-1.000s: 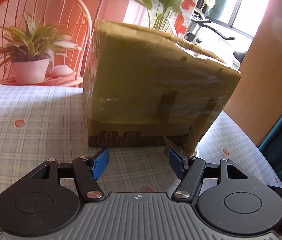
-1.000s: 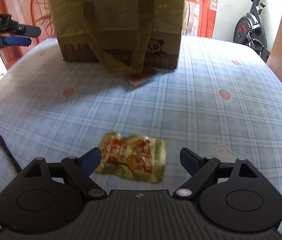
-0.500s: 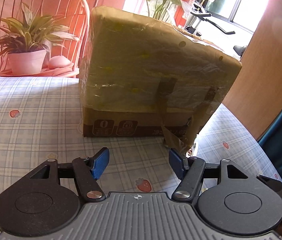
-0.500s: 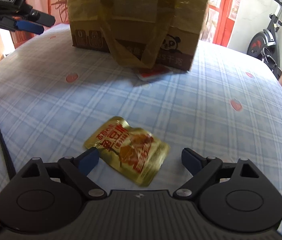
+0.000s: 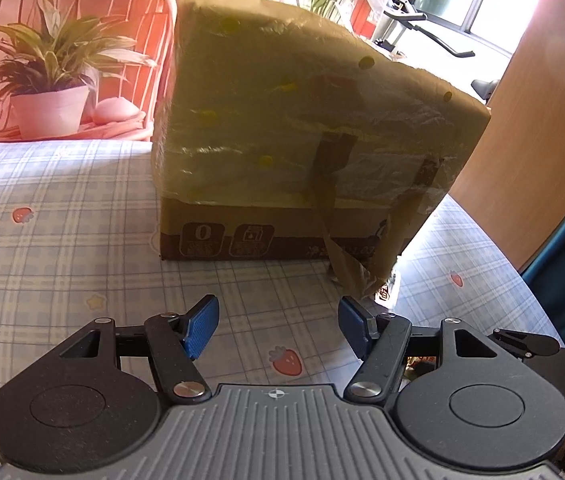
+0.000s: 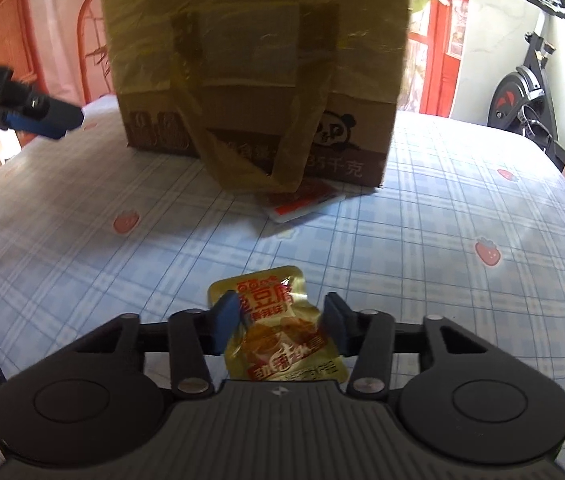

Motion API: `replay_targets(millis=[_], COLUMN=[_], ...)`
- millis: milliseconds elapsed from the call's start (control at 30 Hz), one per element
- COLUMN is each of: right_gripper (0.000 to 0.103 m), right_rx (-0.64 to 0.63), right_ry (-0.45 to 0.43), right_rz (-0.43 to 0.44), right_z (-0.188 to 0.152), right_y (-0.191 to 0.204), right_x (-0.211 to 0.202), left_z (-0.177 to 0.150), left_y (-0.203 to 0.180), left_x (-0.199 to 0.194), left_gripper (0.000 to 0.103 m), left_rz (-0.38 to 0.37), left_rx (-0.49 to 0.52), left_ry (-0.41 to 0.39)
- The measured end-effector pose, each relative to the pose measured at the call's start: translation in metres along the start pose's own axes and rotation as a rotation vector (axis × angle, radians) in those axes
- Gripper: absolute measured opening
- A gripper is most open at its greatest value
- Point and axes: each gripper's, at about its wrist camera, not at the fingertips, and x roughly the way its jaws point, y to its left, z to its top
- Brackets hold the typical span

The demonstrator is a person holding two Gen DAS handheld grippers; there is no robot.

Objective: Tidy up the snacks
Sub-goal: 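Grasp a silver snack bag with the left tool while the right tool grasps a gold snack bag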

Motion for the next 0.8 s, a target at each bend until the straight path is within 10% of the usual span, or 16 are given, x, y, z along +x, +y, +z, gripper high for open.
replay_targets(millis=[800], right_gripper=[0.046], right_rx=[0.105], right_ry=[-0.092], right_rz=[-0.029], right_z=[-0.019], right_y=[-0.022], right_x=[-0.013], left_z=[0.0], left_y=[-0.078], left_x=[0.119], left_gripper=[0.068], left_rz=[0.008], left_rx=[0.25], left_ry=[0.099])
